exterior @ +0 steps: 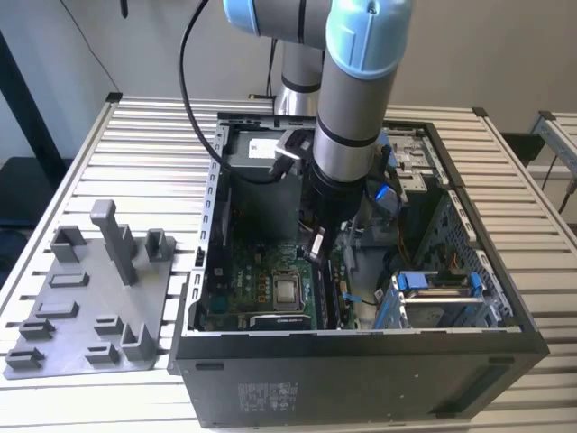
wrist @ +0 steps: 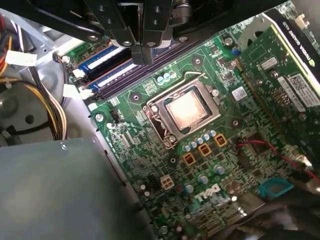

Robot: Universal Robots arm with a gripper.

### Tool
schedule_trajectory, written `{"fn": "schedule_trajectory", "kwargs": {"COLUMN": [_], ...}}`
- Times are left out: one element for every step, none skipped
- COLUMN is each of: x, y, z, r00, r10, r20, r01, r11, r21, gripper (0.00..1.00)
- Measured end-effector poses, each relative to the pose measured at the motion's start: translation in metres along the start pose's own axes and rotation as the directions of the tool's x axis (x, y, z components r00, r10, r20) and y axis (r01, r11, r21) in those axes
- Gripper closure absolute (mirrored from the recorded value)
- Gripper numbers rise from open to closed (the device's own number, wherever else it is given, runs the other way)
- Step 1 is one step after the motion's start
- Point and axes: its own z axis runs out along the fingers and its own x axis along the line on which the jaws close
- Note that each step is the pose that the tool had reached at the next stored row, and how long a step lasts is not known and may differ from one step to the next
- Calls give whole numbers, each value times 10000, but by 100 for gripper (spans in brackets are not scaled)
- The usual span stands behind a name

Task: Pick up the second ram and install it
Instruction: 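Press down the second ram until it locks into place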

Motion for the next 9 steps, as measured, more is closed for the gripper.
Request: {"fn": "schedule_trajectory", "kwargs": {"x": [0,0,0,0,0,0,0,0,0], "y": [0,0,0,0,0,0,0,0,0], "z": [0,0,1,1,1,1,1,1,1], "r00": [9998,9993,9985,9974,9960,9941,9920,9895,9868], "r10": [-181,-365,-546,-719,-898,-1084,-1260,-1445,-1622], "r20": [-3,-5,-6,-8,-10,-11,-14,-16,-18], "r01": [181,365,546,719,898,1084,1260,1445,1622], "r11": [9998,9993,9985,9974,9960,9941,9920,9895,9868], "r21": [-6,-11,-17,-22,-27,-33,-38,-44,-49], "gripper": [89,89,89,89,89,89,89,89,89]}}
